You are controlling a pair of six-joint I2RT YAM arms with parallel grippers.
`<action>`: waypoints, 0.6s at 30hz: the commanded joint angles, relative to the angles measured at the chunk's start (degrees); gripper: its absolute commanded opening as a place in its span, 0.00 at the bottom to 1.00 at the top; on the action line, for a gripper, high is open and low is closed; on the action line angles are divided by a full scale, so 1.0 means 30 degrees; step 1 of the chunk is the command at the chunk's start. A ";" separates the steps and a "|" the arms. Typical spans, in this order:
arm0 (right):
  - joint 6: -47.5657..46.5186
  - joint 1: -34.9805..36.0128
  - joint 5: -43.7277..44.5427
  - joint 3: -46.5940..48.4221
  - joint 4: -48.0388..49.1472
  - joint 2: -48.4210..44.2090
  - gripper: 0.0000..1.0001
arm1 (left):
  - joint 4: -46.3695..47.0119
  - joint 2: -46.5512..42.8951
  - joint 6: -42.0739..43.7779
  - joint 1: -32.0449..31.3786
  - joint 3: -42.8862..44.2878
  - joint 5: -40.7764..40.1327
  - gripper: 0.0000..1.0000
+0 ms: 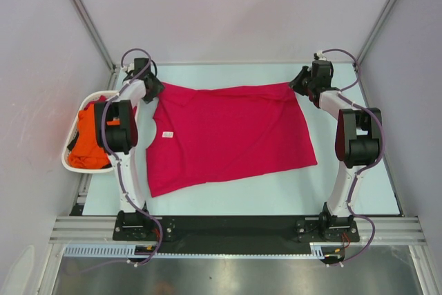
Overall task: Fold and stack the t-shirts
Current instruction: Grap the side of the flattened tshirt furthest away from the robot with both arms
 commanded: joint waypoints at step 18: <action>-0.0166 -0.0124 0.0071 0.0099 -0.0419 -0.0185 0.41 | -0.1054 0.1393 -0.0198 0.0080 0.2990 -0.0750 0.00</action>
